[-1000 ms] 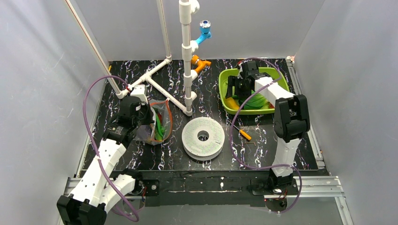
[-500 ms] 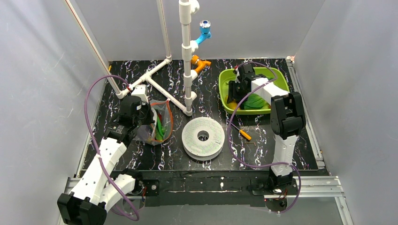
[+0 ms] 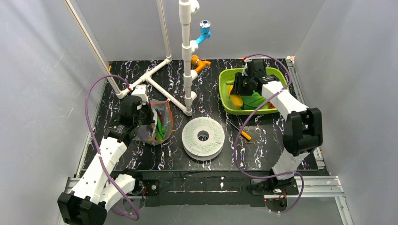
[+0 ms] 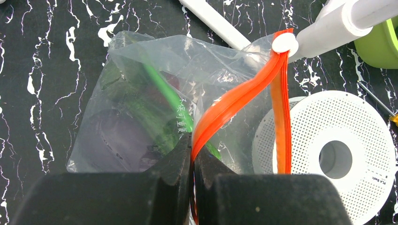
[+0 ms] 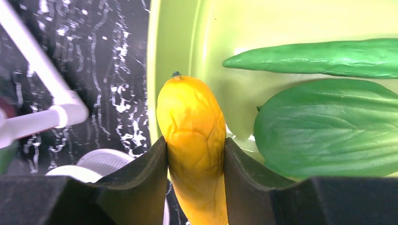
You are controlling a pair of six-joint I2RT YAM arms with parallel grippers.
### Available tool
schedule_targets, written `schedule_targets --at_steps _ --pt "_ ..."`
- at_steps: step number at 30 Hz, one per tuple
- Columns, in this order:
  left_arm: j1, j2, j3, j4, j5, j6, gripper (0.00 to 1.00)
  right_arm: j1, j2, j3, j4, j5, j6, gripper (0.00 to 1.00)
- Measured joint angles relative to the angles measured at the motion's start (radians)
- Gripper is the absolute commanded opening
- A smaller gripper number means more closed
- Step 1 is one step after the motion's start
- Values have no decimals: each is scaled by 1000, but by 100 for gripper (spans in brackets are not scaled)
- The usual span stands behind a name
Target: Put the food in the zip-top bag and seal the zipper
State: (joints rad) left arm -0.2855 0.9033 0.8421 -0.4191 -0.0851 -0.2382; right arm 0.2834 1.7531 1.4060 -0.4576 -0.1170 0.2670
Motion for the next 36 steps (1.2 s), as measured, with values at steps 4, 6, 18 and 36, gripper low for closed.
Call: schedule_targets --at_steps 4,6,18,36 --pt "0 0 0 0 0 0 0 -1 -75 -60 71 -33 49 1" --pt "0 -2 0 0 0 0 0 -1 -89 -94 98 -51 68 1" --pt "0 -9 0 0 1 0 0 107 -341 -442 255 -188 177 1" --pt "0 -36 0 -1 3 -1 0 808 -281 -144 364 71 135 1"
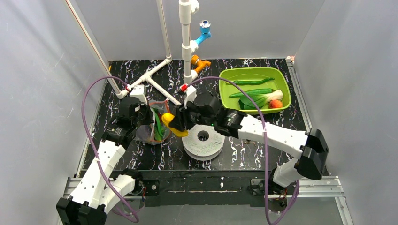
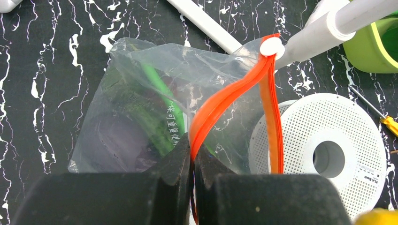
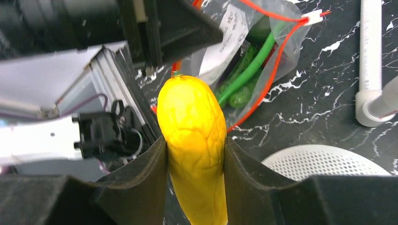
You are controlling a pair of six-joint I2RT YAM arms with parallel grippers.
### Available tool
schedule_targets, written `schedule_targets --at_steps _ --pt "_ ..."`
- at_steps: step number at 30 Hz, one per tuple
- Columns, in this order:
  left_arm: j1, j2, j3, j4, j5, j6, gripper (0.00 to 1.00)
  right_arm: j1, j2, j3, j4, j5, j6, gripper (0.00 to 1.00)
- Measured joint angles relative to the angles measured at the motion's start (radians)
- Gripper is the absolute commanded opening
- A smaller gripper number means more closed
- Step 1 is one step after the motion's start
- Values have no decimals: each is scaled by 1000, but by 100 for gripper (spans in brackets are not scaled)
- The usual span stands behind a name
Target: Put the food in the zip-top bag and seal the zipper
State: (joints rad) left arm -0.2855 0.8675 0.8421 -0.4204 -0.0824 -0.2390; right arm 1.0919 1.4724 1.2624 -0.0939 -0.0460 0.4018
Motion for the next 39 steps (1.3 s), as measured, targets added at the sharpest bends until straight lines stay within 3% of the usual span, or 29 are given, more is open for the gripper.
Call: schedule_targets --at_steps 6,11,14,18,24,32,39 --pt "0 -17 0 -3 -5 0 0 26 114 113 -6 117 149 4" --pt "0 -26 0 -6 -5 0 0 34 191 192 -27 189 245 15" --pt "0 -30 0 -6 -5 0 0 34 236 232 -38 208 288 27" --pt "0 -31 0 -6 -5 0 0 34 295 277 -56 229 316 53" --pt "0 -31 0 -6 -4 0 0 34 383 393 -136 243 261 81" --pt "0 -30 0 -6 -4 0 0 34 378 420 -177 237 168 83" --pt "0 -28 0 -6 -4 0 0 36 236 255 -193 207 42 83"
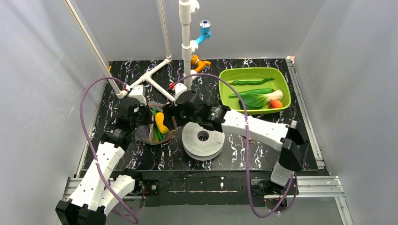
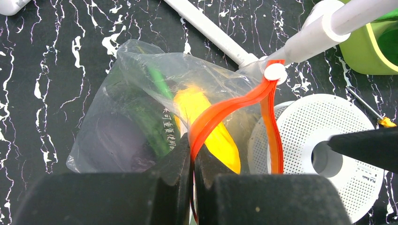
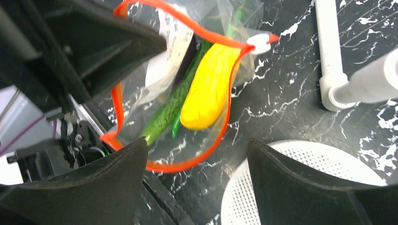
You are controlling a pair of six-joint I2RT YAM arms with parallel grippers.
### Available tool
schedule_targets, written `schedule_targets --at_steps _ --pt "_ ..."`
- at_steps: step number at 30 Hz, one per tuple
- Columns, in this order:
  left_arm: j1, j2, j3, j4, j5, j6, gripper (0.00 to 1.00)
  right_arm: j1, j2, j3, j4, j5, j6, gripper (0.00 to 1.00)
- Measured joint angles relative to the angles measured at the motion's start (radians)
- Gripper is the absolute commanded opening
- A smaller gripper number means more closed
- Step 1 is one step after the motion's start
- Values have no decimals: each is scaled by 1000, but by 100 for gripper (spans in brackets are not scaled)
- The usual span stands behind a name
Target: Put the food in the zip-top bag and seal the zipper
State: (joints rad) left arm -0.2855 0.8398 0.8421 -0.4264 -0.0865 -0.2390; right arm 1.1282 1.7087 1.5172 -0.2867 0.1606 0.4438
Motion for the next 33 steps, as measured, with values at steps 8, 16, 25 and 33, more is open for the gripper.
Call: schedule_targets --at_steps 8,16,25,33 --pt "0 0 3 -12 -18 -18 0 0 -184 -256 24 -21 -52 84" --pt "0 86 307 -285 -40 -159 0 -3 -296 -375 21 -31 -65 87" --pt "0 134 557 -447 -44 -267 0 -11 -386 -383 61 -71 -84 87" --pt "0 110 319 -423 -17 -380 0 -18 -376 -405 72 -98 -85 87"
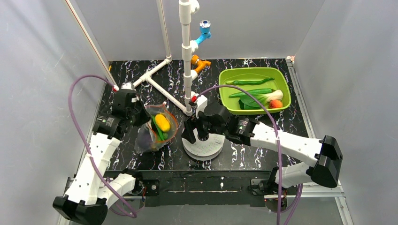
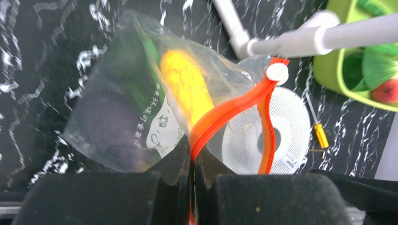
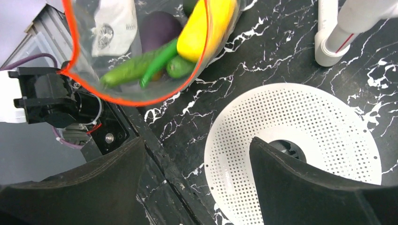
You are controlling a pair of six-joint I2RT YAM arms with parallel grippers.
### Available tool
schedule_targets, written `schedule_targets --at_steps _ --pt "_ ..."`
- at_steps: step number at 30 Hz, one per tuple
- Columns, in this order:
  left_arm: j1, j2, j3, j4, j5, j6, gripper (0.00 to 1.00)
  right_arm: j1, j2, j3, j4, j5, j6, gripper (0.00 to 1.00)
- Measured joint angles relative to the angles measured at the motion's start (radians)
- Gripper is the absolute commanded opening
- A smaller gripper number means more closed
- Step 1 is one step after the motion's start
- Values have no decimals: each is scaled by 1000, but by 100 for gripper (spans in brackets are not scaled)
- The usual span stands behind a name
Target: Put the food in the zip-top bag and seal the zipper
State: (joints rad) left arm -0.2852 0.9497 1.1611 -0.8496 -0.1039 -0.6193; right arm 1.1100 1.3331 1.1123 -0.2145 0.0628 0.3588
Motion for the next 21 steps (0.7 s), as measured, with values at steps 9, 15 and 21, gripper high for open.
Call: schedule_targets --at_steps 9,15,21 --pt "0 43 -122 86 60 -24 0 -203 -51 -63 -41 14 30 92" --pt "0 58 -118 136 59 112 0 -527 -129 -76 -158 123 82 98" --pt "0 48 -158 223 40 227 0 -791 -79 -46 -272 270 165 98"
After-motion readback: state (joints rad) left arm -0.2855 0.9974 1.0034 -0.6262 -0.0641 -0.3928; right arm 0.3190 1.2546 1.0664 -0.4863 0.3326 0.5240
